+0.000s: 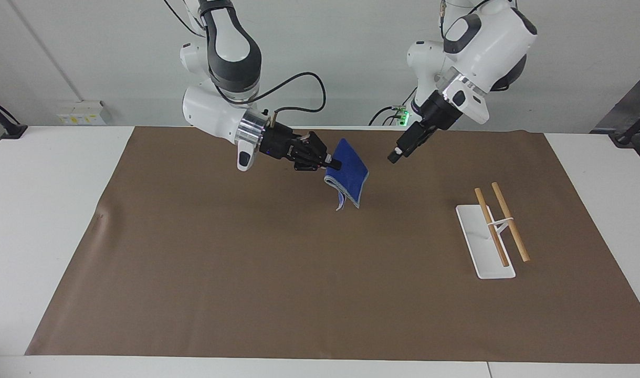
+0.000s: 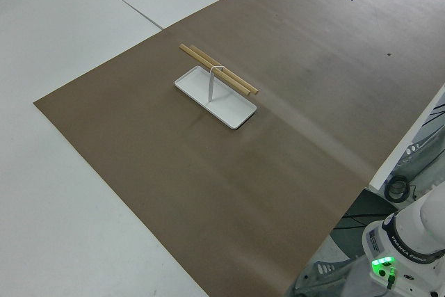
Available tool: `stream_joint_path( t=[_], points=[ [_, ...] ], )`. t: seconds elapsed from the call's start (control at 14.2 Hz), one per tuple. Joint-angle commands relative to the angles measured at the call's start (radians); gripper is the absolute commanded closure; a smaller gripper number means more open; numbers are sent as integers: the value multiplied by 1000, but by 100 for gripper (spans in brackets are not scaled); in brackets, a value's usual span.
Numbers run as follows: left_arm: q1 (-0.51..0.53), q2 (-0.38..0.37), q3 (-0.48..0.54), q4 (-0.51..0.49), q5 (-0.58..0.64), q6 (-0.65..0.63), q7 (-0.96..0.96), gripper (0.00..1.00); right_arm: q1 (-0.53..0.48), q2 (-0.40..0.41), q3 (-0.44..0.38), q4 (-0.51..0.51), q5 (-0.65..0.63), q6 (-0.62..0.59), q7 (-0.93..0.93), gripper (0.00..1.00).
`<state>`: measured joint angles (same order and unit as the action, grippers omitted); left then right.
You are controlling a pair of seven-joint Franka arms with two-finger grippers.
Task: Right arm passes towel to left arm to hang
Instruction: 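Lift the towel with the right gripper while the left gripper approaches, then grasp the towel with the left gripper and open the right gripper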
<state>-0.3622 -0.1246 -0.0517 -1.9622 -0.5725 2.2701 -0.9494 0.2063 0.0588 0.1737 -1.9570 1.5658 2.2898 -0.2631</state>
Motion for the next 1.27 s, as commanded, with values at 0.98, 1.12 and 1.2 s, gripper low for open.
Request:
stream_joint_path(
  t=[0.98, 1.12, 1.2],
  points=[
    [-133, -33, -10, -142, -17, 307, -618, 0, 12, -50, 4, -66, 145, 8, -84, 100],
    [-135, -6, -14, -132, -17, 347, -626, 14, 12, -50, 4, -65, 145, 8, -85, 100],
    [-138, 9, -14, -123, -14, 368, -665, 31, 12, -50, 4, -65, 145, 8, -85, 100]
  ],
)
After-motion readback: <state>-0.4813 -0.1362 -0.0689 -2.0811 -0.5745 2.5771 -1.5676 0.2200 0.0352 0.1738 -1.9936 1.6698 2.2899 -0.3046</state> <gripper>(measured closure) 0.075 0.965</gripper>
